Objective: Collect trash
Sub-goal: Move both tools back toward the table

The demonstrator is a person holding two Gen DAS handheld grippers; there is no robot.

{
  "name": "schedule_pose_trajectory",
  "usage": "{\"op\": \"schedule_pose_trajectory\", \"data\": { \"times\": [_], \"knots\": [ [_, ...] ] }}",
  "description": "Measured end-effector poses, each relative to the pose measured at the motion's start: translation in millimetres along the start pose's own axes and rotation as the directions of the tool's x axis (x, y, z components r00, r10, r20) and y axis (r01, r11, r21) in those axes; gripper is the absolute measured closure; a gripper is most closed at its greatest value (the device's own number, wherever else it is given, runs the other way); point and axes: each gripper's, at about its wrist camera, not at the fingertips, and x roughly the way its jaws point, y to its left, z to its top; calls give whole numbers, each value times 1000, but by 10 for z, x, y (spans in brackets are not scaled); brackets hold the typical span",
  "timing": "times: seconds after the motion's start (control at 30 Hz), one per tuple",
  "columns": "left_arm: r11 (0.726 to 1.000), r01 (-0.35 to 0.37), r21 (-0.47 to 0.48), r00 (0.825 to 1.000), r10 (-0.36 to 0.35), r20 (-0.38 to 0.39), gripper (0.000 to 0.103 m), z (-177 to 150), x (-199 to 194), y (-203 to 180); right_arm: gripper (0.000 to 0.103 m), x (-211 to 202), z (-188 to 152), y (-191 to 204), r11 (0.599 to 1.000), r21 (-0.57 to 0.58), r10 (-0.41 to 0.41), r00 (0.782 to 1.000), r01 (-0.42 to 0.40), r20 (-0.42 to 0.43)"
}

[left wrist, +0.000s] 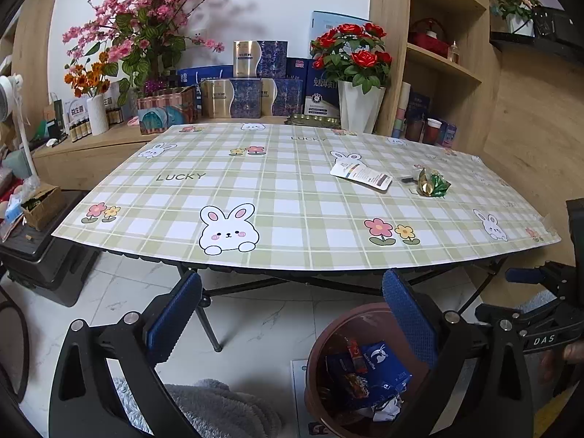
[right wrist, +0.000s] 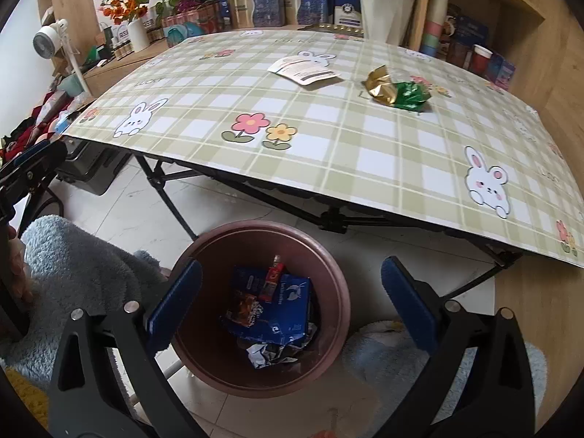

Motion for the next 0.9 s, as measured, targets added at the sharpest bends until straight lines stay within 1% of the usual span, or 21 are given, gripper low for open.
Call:
{"op": "schedule_pose_trajectory", "data": {
  "times": [0.1,0.17,0.23,0.33,0.47,0.57,0.73,0.9],
  "knots": [
    [1000,2,11,1000,-2,-1,6,-4,-2,-14,6,-48,45,-45,1000,2,-5,1000,5,12],
    [1000,-1,19,1000,1,-10,6,-10,12,-26,6,-108,119,-81,1000,-16,-6,999,7,48],
    [1000,-3,27,1000,3,-23,6,-11,38,-44,6,-148,199,-127,998,-47,-26,997,30,71],
    [999,-3,45,999,5,-50,6,-16,84,-74,6,-163,295,-221,996,-78,-35,996,41,82],
    [999,22,41,997,-18,-81,6,6,133,-73,6,-172,408,-375,990,-111,-77,991,89,105],
    [999,40,6,994,-39,-106,6,42,180,-20,6,-170,495,-541,993,-72,-85,989,94,123],
    [998,41,-41,987,-46,-153,6,173,333,14,6,-82,588,-773,996,13,-91,986,90,140],
    [995,64,-79,982,-77,-174,6,444,572,-67,6,78,654,-929,996,70,-70,989,61,133]
  ]
}}
